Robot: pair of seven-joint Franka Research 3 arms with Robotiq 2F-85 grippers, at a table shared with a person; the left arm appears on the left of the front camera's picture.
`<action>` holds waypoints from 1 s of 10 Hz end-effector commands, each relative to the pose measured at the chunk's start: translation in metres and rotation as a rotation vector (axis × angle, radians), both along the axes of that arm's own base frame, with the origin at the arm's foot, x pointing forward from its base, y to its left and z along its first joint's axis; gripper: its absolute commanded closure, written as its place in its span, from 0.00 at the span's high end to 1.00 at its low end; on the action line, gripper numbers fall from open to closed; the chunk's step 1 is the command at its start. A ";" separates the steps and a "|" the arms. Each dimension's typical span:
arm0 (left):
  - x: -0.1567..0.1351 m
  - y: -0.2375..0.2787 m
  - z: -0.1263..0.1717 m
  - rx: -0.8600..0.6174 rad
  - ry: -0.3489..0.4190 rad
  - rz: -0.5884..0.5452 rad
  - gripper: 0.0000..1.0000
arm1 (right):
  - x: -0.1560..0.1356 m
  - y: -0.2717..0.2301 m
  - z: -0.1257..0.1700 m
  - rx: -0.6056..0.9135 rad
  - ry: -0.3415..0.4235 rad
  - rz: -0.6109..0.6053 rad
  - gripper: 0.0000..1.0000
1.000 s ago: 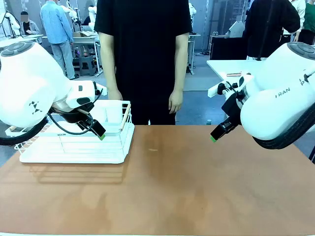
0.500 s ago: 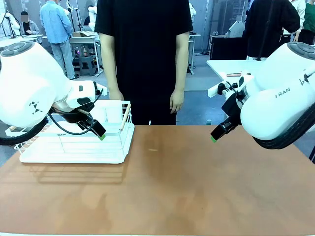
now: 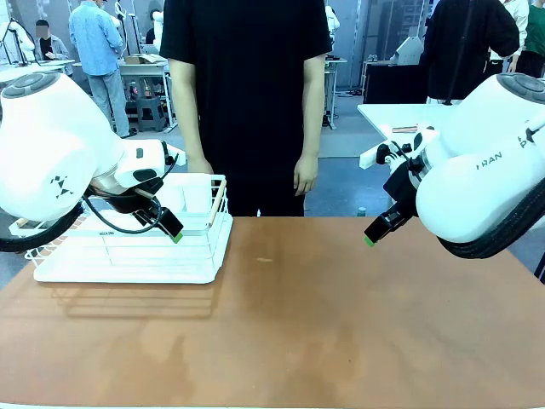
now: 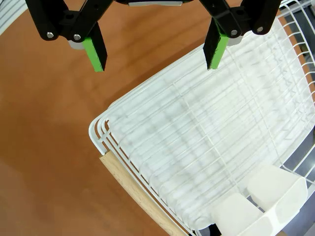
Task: Clean the table.
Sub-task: Pick up the Lint Roller when the human hands it over.
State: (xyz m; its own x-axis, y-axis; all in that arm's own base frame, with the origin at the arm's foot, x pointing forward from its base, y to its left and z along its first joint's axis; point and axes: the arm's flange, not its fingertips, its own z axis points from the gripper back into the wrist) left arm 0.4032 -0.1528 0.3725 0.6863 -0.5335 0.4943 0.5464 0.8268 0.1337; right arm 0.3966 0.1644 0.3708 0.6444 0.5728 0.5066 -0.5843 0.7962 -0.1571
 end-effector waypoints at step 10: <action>0.019 0.239 0.110 -1.025 0.300 0.272 1.00 | 0.017 -0.235 0.117 0.898 0.475 -0.148 1.00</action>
State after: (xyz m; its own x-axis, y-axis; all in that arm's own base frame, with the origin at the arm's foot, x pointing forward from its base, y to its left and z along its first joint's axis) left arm 0.4209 0.0645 0.4836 0.8976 0.1670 0.4079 0.2486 0.5725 -0.7813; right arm 0.4083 -0.0536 0.4935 0.8968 0.0457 0.4401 -0.3939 0.5353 0.7472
